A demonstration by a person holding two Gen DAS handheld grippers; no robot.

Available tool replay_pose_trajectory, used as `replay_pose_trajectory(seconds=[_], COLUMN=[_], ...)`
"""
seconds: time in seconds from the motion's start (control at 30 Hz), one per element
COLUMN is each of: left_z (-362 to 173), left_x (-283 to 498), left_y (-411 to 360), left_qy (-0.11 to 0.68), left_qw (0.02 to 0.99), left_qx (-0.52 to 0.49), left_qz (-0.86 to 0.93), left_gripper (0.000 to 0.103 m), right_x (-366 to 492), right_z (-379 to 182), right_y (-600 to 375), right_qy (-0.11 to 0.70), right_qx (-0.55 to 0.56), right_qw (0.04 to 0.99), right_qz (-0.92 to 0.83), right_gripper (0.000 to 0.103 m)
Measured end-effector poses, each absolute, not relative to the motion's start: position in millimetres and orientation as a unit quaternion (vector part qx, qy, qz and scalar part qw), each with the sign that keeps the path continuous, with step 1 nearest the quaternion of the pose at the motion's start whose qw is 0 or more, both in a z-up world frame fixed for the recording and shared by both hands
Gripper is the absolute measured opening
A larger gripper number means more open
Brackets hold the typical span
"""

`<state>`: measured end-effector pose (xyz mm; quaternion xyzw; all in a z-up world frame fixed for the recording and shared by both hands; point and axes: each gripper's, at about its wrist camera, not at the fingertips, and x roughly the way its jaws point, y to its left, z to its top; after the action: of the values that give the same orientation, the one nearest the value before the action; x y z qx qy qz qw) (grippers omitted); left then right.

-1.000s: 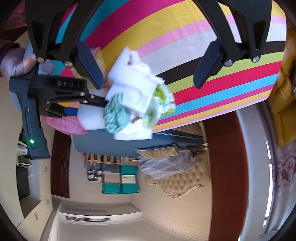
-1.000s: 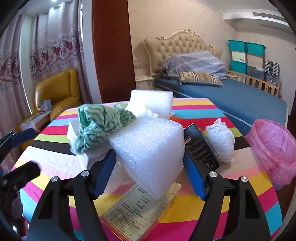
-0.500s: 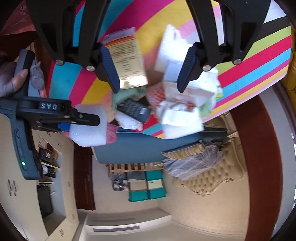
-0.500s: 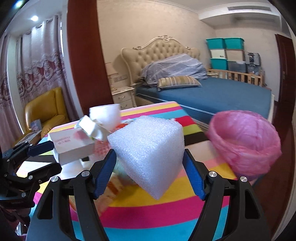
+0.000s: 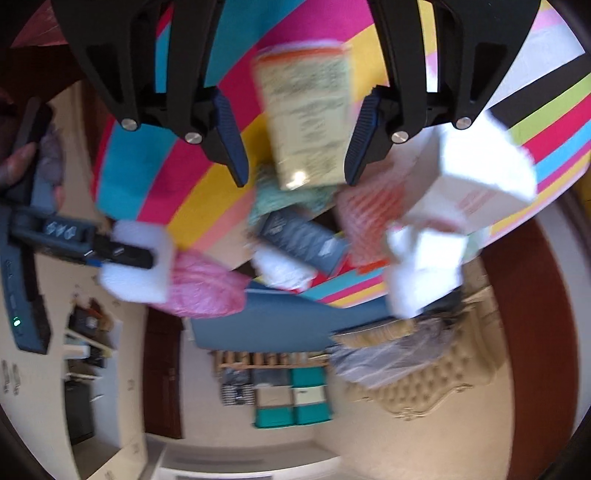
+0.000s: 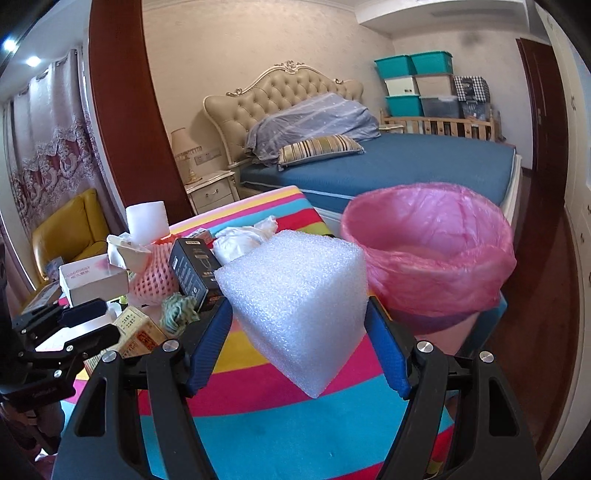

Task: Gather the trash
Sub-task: 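Grasp the yellow medicine box with the left gripper while the right gripper holds the foam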

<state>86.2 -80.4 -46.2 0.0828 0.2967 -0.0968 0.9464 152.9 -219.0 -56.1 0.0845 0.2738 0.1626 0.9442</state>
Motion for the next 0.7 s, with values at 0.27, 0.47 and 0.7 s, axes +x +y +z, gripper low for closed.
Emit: replay_pose_trajectory(seconds=[0.27, 0.47, 0.7], left_z=[-70, -75, -49], left_x=[87, 89, 81], left_y=[-78, -78, -91], left_qy=[0.347, 0.34, 0.289], left_qw=[0.928, 0.931, 0.946], left_qx=[0.099, 0.1, 0.11], left_qz=[-0.094, -0.089, -0.096], left_gripper=[0.065, 0.052, 0.051], right_x=[148, 133, 133], right_z=[-63, -56, -52], right_y=[-208, -212, -226], right_qy=[0.275, 0.257, 0.248], right_qx=[0.089, 0.058, 0.055], right_qw=[0.94, 0.95, 0.955], right_qz=[0.18, 0.168, 0.152], right_gripper=[0.07, 0.07, 0.07])
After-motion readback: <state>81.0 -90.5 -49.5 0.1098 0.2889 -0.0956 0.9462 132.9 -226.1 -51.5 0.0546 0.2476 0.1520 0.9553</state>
